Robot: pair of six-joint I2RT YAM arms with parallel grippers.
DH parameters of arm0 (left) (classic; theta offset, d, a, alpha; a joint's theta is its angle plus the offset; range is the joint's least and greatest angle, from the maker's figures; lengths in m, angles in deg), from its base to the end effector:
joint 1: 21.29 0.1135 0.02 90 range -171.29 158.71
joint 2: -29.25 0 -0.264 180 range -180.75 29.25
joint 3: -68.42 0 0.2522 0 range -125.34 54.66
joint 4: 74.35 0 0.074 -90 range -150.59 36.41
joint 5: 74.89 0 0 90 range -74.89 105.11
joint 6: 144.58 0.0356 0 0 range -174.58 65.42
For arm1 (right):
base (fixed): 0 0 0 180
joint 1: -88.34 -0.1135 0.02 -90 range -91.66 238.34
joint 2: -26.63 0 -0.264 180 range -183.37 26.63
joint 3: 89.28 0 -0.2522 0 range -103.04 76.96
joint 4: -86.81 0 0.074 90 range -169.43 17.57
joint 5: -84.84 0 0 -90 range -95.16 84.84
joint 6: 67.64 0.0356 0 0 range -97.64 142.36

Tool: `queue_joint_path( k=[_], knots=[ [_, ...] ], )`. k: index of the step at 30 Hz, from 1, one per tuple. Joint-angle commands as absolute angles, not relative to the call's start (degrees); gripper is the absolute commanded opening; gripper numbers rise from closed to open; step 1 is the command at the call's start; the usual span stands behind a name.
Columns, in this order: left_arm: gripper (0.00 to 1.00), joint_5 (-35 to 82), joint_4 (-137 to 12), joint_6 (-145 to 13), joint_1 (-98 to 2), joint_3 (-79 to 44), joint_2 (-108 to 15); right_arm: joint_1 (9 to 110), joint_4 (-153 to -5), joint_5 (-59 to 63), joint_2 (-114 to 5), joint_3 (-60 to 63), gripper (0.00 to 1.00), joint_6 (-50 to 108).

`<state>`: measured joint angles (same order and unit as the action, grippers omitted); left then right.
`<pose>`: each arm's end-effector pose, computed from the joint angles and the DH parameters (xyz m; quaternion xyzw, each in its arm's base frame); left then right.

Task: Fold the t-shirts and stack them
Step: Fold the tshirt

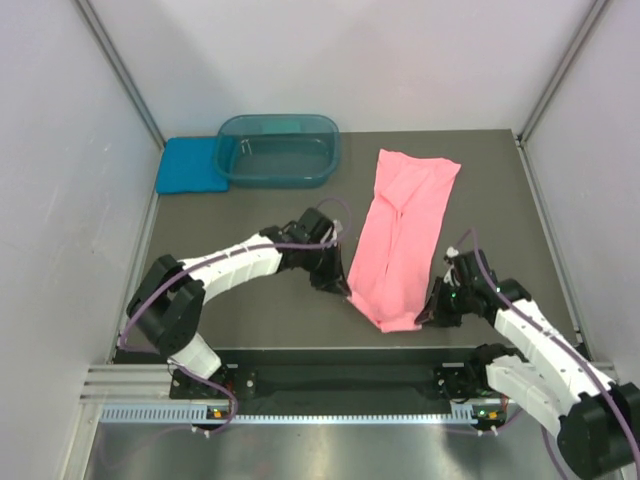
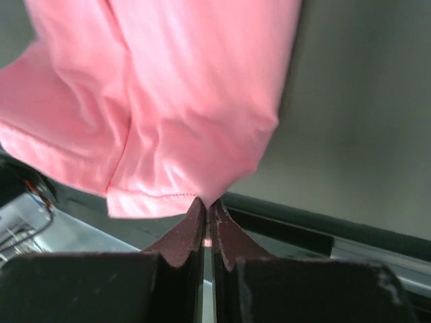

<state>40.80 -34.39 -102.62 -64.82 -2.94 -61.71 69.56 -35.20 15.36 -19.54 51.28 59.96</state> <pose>0.2183 -0.2287 0.2014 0.0213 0.9423 -0.3330 0.0247 0.1224 0.0548 0.1773 0.1185 0.9536 0.2549 0.1077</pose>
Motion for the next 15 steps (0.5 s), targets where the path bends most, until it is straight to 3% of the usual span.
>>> queue_joint_path(
  k=[1, 10, 15],
  knots=[
    [0.00, 40.86, -31.23, -99.85, -61.55, -12.19, -65.57, 71.99, -37.76, 12.24, -25.55, 43.66, 0.00, 56.73],
    [0.00, 46.22, -22.98, -91.86, -54.96, -39.34, -85.52, 81.92, -38.30, 14.97, -43.56, 28.29, 0.00, 47.86],
    [0.00, 50.00, -23.32, -92.11, -53.02, -48.25, -95.55, 86.05, -39.00, 17.16, -54.37, 21.51, 0.00, 43.55]
  ],
)
